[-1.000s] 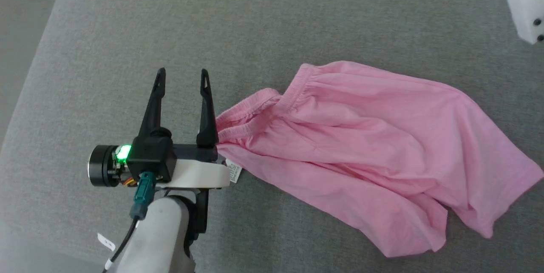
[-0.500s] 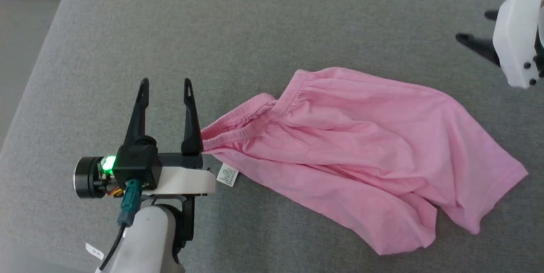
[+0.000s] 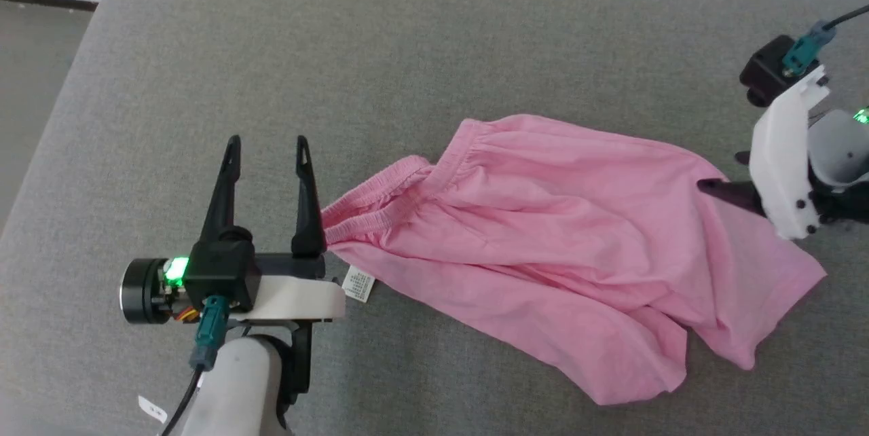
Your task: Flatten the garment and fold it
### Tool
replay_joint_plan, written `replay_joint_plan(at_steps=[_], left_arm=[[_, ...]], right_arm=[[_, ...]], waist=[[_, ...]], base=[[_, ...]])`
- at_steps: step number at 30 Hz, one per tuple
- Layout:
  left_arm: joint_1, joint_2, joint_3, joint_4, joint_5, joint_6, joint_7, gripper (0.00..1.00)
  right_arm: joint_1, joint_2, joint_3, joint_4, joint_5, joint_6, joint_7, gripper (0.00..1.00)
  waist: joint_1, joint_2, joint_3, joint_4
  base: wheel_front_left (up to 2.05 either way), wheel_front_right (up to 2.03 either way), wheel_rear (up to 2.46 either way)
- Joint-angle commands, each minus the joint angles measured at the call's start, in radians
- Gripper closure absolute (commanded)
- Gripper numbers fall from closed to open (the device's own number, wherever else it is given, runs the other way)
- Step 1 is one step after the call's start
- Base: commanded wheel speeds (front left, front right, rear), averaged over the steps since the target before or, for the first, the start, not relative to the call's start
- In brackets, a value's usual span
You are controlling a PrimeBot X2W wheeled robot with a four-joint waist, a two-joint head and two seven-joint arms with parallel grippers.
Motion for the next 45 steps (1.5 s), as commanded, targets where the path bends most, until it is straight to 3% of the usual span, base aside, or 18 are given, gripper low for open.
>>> replay_joint_plan(at_steps=[1, 9, 10, 11, 12, 25, 31, 36, 41, 42, 43, 44, 45], left_arm=[[-0.012, -0.005, 0.003, -0.003, 0.006, -0.007, -0.005, 0.00], [-0.025, -0.013, -0.003, 0.009, 0.006, -0.007, -0.005, 0.00], [-0.024, -0.014, -0.001, 0.011, 0.006, -0.006, -0.005, 0.00], [-0.022, -0.014, 0.001, 0.012, 0.006, -0.005, -0.005, 0.00], [-0.019, -0.015, 0.003, 0.013, 0.007, -0.004, -0.005, 0.00], [-0.015, -0.020, 0.009, -0.006, 0.005, -0.008, -0.005, 0.00], [-0.056, -0.025, -0.021, -0.029, -0.009, -0.005, -0.005, 0.00], [-0.080, -0.027, -0.045, -0.038, -0.021, 0.009, -0.005, 0.00], [-0.087, -0.027, -0.063, -0.035, -0.035, 0.026, -0.005, 0.00], [-0.087, -0.027, -0.064, -0.033, -0.035, 0.029, -0.005, 0.00], [-0.087, -0.027, -0.064, -0.030, -0.033, 0.031, -0.005, 0.00], [-0.085, -0.027, -0.063, -0.027, -0.030, 0.032, -0.005, 0.00], [-0.082, -0.027, -0.060, -0.024, -0.025, 0.032, -0.005, 0.00]], right_arm=[[0.019, 0.018, -0.002, 0.014, 0.011, -0.002, -0.012, 0.00], [0.104, 0.089, 0.067, 0.116, -0.029, -0.002, -0.025, 0.00], [0.104, 0.088, 0.075, 0.110, -0.048, -0.002, -0.026, 0.23], [0.102, 0.086, 0.080, 0.105, -0.058, -0.002, -0.030, 0.95], [0.097, 0.083, 0.081, 0.102, -0.060, -0.002, -0.041, 1.00], [-0.192, 0.002, 0.010, 0.003, -0.133, -0.002, -0.163, 1.00], [-0.304, -0.002, -0.039, 0.179, -0.242, -0.002, -0.177, 1.00], [-0.303, 0.054, -0.054, 0.349, -0.301, -0.002, -0.188, 1.00], [-0.247, 0.100, -0.023, 0.432, -0.317, -0.002, -0.171, 1.00], [-0.238, 0.107, -0.026, 0.440, -0.311, -0.002, -0.183, 0.96], [-0.232, 0.110, -0.029, 0.445, -0.308, -0.002, -0.202, 0.53], [-0.226, 0.112, -0.032, 0.448, -0.307, -0.002, -0.224, 0.00], [-0.221, 0.113, -0.035, 0.449, -0.304, -0.002, -0.243, 0.00]], waist=[[0.0001, 0.0000, 0.020, 0.014], [0.0001, 0.0000, 0.043, 0.034], [0.0001, 0.0000, 0.042, 0.033], [0.0001, 0.0000, 0.039, 0.030], [0.0001, 0.0000, 0.034, 0.027], [0.0001, 0.0000, 0.046, 0.023], [0.0001, 0.0000, 0.115, 0.070], [0.0001, 0.0000, 0.158, 0.093], [0.0001, 0.0000, 0.166, 0.094], [0.0001, 0.0000, 0.161, 0.091], [0.0001, 0.0000, 0.154, 0.088], [0.0001, 0.0000, 0.144, 0.084], [0.0001, 0.0000, 0.132, 0.079]], base=[[0.00, 0.00, 0.00], [0.00, 0.00, 0.00], [0.00, 0.00, 0.00], [0.00, 0.00, 0.00], [0.00, 0.00, 0.00], [0.00, 0.00, 0.00], [0.00, 0.00, 0.00], [0.00, 0.00, 0.00], [0.00, 0.00, 0.00], [0.00, 0.00, 0.00], [0.00, 0.00, 0.00], [0.00, 0.00, 0.00], [0.00, 0.00, 0.00]])
